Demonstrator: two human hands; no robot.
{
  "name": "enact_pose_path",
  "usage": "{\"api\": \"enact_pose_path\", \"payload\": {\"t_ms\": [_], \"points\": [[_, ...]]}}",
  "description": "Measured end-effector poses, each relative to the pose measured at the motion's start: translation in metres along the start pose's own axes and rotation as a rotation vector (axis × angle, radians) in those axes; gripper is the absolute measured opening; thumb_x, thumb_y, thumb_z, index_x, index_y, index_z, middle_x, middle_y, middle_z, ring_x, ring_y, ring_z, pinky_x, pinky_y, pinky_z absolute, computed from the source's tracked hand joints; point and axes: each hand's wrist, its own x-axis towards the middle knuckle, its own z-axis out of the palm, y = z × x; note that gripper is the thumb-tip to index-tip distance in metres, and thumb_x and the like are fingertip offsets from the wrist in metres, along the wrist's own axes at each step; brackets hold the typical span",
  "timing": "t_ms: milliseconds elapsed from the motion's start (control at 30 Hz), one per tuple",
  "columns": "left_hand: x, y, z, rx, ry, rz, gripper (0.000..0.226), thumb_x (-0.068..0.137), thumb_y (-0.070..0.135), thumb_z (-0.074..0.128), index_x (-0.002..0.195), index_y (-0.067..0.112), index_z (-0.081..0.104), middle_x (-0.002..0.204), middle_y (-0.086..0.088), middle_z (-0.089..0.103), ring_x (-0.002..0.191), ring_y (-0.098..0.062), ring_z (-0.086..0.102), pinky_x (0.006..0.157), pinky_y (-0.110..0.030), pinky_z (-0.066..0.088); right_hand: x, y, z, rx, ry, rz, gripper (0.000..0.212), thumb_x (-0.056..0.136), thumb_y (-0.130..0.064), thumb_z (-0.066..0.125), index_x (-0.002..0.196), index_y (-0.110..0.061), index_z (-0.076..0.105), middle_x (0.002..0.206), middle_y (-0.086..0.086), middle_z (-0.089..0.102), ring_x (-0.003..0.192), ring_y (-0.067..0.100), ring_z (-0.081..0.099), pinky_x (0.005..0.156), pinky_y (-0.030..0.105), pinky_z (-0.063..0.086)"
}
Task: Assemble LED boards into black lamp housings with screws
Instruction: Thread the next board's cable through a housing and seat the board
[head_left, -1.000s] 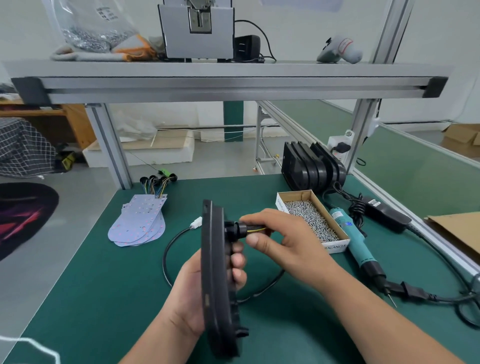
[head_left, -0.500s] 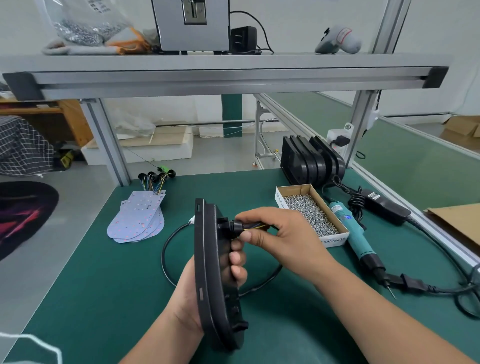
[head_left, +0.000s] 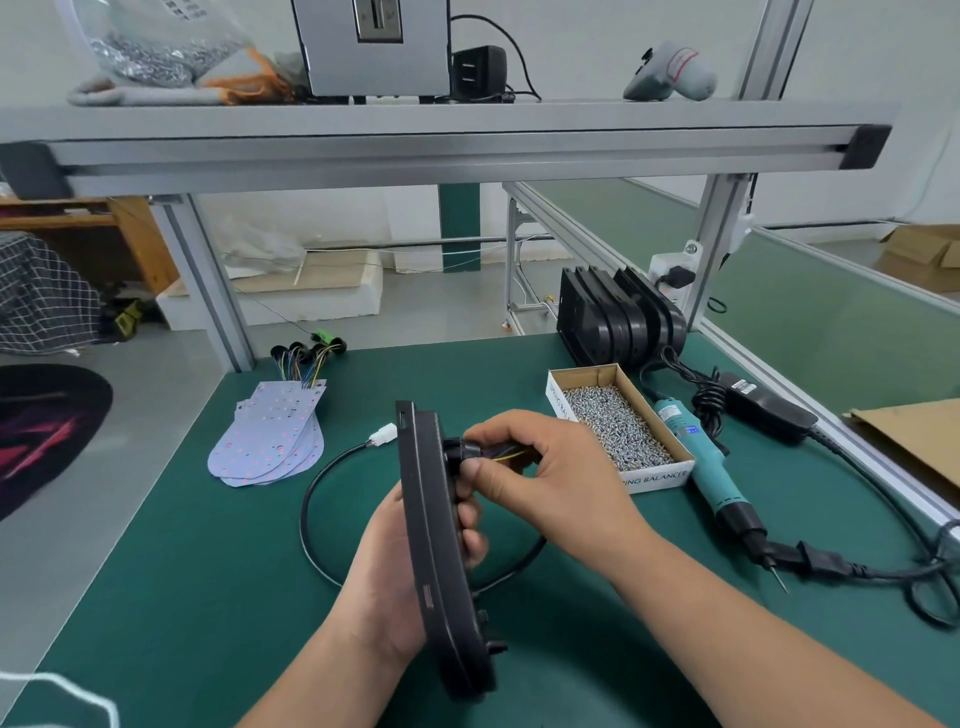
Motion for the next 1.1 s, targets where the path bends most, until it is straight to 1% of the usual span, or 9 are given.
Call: {"api": "enact_pose_path", "payload": {"t_ms": [100, 300, 467, 567, 700, 833, 900, 1000, 1100], "points": [[-0.001, 0.001, 0.004, 0.020, 0.009, 0.024, 0.017, 0.083, 0.015, 0.058, 0.095, 0.009, 0.068, 0.080, -0.010, 0.052, 0.068, -0.020, 0.046, 0.048, -0.022, 0.050, -0.001, -0.003, 0.004, -0.085, 0.042, -0.014, 0.010, 0.088, -0.022, 0.078, 0.097, -0.026, 0.079, 0.086, -0.014, 0.076, 0.081, 0.002, 0.072, 0.075, 0.014, 0.050], [0.001, -0.001, 0.007, 0.038, 0.066, 0.049, 0.020, 0.078, 0.012, 0.061, 0.097, 0.007, 0.066, 0.080, -0.008, 0.058, 0.063, -0.016, 0.051, 0.049, -0.022, 0.048, 0.000, -0.006, 0.006, -0.355, 0.034, -0.122, 0.024, 0.090, -0.038, 0.062, 0.096, -0.018, 0.074, 0.081, -0.005, 0.065, 0.081, 0.012, 0.064, 0.073, 0.040, 0.053], [-0.006, -0.002, -0.001, -0.010, 0.056, -0.011, 0.022, 0.101, 0.016, 0.048, 0.100, 0.004, 0.066, 0.080, -0.009, 0.063, 0.061, -0.019, 0.057, 0.046, -0.024, 0.053, 0.003, -0.002, 0.002, -0.395, -0.047, -0.180, 0.018, 0.095, -0.032, 0.062, 0.104, -0.019, 0.071, 0.087, -0.007, 0.064, 0.087, 0.008, 0.061, 0.078, 0.039, 0.051], [-0.010, -0.001, -0.003, 0.040, 0.088, -0.031, 0.029, 0.089, 0.031, 0.058, 0.085, 0.008, 0.077, 0.072, -0.006, 0.071, 0.054, -0.018, 0.066, 0.043, -0.025, 0.055, 0.005, 0.004, 0.001, -0.347, -0.050, -0.172, 0.020, 0.095, -0.022, 0.067, 0.113, -0.021, 0.075, 0.092, -0.005, 0.070, 0.091, 0.009, 0.065, 0.083, 0.036, 0.052], [0.006, -0.003, 0.000, -0.016, 0.063, 0.011, 0.028, 0.089, 0.012, 0.058, 0.114, 0.006, 0.066, 0.087, -0.007, 0.062, 0.063, -0.015, 0.056, 0.047, -0.025, 0.051, 0.008, 0.007, -0.001, -0.364, -0.047, -0.176, 0.023, 0.092, -0.019, 0.072, 0.114, -0.019, 0.079, 0.091, -0.003, 0.073, 0.089, 0.011, 0.067, 0.083, 0.035, 0.052], [0.010, -0.008, -0.005, 0.069, 0.064, 0.112, 0.023, 0.101, 0.021, 0.063, 0.119, 0.013, 0.073, 0.105, -0.008, 0.077, 0.083, -0.022, 0.076, 0.063, -0.035, 0.062, 0.014, 0.009, -0.014, -0.119, -0.184, 0.007, 0.027, 0.088, -0.007, 0.075, 0.094, -0.033, 0.081, 0.092, -0.012, 0.077, 0.092, 0.005, 0.071, 0.083, 0.032, 0.055], [0.010, -0.009, -0.004, 0.108, 0.068, 0.131, 0.033, 0.093, 0.026, 0.071, 0.122, 0.010, 0.073, 0.123, -0.015, 0.077, 0.102, -0.028, 0.077, 0.076, -0.040, 0.064, 0.016, 0.015, -0.023, -0.119, -0.196, 0.078, 0.026, 0.087, -0.001, 0.074, 0.090, -0.025, 0.080, 0.094, -0.004, 0.075, 0.093, 0.012, 0.071, 0.086, 0.038, 0.056], [0.012, -0.011, -0.002, 0.154, 0.066, 0.141, 0.027, 0.096, 0.021, 0.071, 0.119, 0.008, 0.075, 0.128, -0.021, 0.074, 0.108, -0.034, 0.076, 0.080, -0.042, 0.063, 0.020, 0.024, -0.037, -0.106, -0.239, 0.163, 0.027, 0.092, 0.003, 0.067, 0.097, -0.020, 0.080, 0.105, 0.008, 0.073, 0.101, 0.019, 0.071, 0.094, 0.046, 0.057], [0.012, -0.012, -0.001, 0.163, 0.078, 0.159, 0.029, 0.095, 0.020, 0.071, 0.122, 0.008, 0.073, 0.129, -0.019, 0.074, 0.112, -0.035, 0.075, 0.081, -0.041, 0.063, 0.022, 0.026, -0.044, 0.092, -0.198, 0.274, 0.025, 0.103, -0.023, 0.056, 0.094, -0.012, 0.077, 0.097, 0.010, 0.075, 0.089, 0.016, 0.066, 0.092, 0.047, 0.055]]}}
